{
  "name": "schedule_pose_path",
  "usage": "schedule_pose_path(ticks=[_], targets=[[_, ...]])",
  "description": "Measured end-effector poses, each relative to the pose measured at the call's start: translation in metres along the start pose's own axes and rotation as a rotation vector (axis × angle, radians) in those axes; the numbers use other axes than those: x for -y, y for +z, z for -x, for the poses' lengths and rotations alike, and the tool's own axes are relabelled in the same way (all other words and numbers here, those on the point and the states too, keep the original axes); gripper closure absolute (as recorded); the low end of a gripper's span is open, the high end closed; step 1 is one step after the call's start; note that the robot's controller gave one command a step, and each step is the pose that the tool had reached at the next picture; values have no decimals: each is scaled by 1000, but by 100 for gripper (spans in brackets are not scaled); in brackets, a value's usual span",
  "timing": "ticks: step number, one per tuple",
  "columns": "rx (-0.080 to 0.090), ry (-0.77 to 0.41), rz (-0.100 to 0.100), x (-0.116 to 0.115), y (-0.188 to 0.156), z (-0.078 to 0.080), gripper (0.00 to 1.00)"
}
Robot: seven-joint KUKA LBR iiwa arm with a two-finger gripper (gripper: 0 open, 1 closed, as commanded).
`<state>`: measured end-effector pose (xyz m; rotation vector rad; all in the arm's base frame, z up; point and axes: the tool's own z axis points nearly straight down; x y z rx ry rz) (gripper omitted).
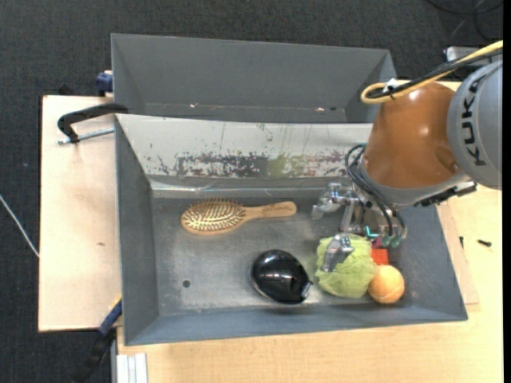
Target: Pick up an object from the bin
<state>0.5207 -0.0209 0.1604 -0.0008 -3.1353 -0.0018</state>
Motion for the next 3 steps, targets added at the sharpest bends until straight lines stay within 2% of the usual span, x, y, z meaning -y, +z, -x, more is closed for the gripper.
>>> schedule_pose_path(ticks=[1, 2, 3], targets=[[9, -1, -1, 0, -4, 2, 0], [9, 5, 1, 64, 70, -4, 0], [4, 131, 2, 68, 56, -10, 0]])
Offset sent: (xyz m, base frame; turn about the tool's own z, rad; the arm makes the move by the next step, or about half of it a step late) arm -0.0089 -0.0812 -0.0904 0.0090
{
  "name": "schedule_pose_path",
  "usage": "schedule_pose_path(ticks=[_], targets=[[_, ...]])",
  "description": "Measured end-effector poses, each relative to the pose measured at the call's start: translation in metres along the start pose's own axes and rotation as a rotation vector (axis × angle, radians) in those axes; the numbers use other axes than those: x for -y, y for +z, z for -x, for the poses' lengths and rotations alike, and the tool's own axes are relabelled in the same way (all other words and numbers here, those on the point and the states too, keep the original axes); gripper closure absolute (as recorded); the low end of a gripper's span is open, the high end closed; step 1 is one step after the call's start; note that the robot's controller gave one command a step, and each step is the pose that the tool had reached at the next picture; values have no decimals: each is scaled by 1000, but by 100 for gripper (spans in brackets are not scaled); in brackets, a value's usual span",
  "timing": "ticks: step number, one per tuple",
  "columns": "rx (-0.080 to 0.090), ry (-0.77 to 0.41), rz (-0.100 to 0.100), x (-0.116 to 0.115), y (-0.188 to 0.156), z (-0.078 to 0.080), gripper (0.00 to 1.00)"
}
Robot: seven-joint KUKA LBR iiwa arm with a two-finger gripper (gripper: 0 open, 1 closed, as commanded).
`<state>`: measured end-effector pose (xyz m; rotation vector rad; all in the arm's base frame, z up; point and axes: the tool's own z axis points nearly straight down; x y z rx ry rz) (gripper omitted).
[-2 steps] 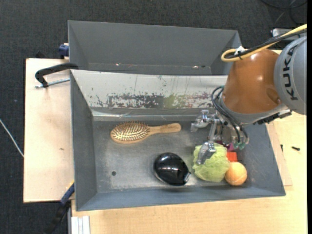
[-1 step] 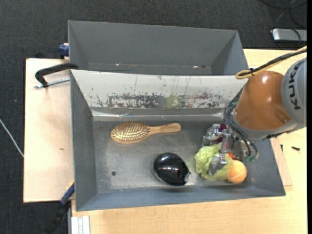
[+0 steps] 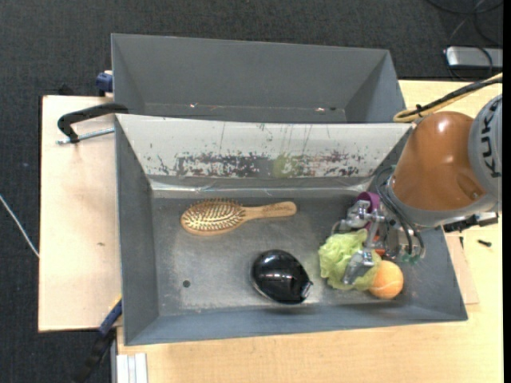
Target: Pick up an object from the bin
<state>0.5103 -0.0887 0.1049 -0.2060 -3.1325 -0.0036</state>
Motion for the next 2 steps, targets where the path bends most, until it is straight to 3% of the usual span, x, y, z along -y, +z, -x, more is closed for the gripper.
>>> schedule_pose_path(ticks=[1, 2], targets=[[11, 20, -2, 0, -47, 2, 0], [4, 141, 0, 2, 23, 2, 0]])
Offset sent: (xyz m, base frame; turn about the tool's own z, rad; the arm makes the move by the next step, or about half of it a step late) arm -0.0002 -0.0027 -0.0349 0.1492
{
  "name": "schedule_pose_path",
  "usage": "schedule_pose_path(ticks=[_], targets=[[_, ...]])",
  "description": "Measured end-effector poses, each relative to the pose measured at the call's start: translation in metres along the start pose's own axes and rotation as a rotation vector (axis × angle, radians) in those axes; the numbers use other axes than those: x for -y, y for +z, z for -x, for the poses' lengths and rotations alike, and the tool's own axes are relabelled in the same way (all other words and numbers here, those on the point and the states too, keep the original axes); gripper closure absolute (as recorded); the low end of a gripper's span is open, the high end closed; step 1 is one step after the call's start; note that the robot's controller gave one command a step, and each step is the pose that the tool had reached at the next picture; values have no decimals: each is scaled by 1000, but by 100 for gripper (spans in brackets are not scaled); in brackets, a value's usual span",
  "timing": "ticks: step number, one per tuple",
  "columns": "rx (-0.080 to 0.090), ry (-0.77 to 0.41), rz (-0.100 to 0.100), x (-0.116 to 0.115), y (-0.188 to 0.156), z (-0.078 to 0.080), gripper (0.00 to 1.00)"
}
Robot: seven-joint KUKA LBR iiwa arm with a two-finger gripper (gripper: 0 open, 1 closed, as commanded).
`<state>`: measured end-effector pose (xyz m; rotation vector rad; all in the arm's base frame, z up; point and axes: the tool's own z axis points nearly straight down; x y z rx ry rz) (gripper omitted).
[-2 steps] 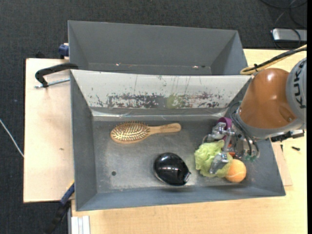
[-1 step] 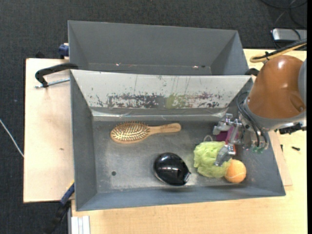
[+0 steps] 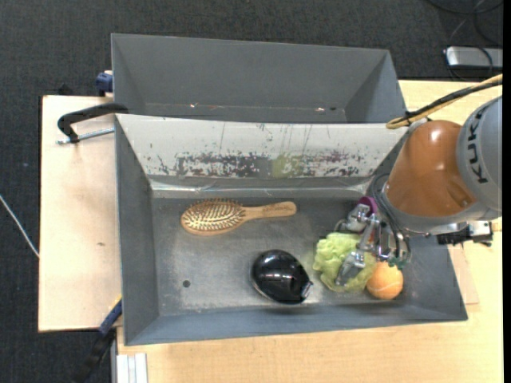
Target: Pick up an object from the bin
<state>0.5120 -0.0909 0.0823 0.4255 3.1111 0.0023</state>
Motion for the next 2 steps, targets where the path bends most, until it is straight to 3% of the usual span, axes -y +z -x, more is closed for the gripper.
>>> schedule_pose_path(ticks=[1, 2], targets=[[4, -108, 2, 19, 10, -4, 100], [4, -108, 2, 19, 10, -4, 100]])
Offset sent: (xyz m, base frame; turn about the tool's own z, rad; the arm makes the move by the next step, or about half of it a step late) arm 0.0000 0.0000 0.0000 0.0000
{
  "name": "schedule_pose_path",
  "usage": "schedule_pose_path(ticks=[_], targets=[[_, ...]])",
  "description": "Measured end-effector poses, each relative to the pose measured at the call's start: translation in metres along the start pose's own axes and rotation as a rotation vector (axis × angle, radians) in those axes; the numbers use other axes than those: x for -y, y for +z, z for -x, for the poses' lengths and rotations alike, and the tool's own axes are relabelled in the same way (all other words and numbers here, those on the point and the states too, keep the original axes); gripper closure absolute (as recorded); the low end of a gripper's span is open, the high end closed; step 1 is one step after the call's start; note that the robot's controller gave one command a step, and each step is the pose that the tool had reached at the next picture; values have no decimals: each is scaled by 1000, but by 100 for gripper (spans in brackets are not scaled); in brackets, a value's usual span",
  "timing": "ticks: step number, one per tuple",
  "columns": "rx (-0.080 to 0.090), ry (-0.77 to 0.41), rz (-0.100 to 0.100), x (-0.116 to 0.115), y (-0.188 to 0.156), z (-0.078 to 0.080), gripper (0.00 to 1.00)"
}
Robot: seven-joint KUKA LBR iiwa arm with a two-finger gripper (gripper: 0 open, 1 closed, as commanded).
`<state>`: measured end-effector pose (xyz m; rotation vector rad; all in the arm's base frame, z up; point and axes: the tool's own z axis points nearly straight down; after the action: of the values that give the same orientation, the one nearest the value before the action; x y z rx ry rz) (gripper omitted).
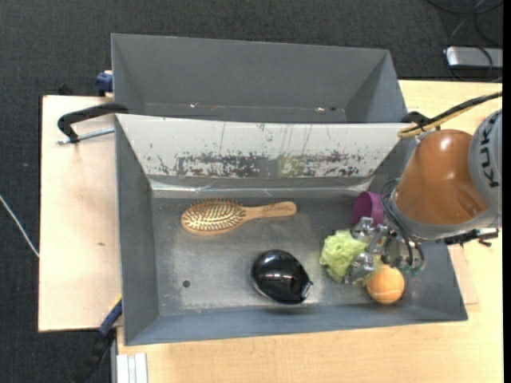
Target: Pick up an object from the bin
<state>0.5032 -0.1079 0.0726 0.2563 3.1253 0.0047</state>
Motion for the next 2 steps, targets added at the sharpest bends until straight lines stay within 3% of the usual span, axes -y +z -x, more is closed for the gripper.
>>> schedule_pose_path(ticks=[2], targets=[[-3, 0, -1, 0, -7, -1, 100]])
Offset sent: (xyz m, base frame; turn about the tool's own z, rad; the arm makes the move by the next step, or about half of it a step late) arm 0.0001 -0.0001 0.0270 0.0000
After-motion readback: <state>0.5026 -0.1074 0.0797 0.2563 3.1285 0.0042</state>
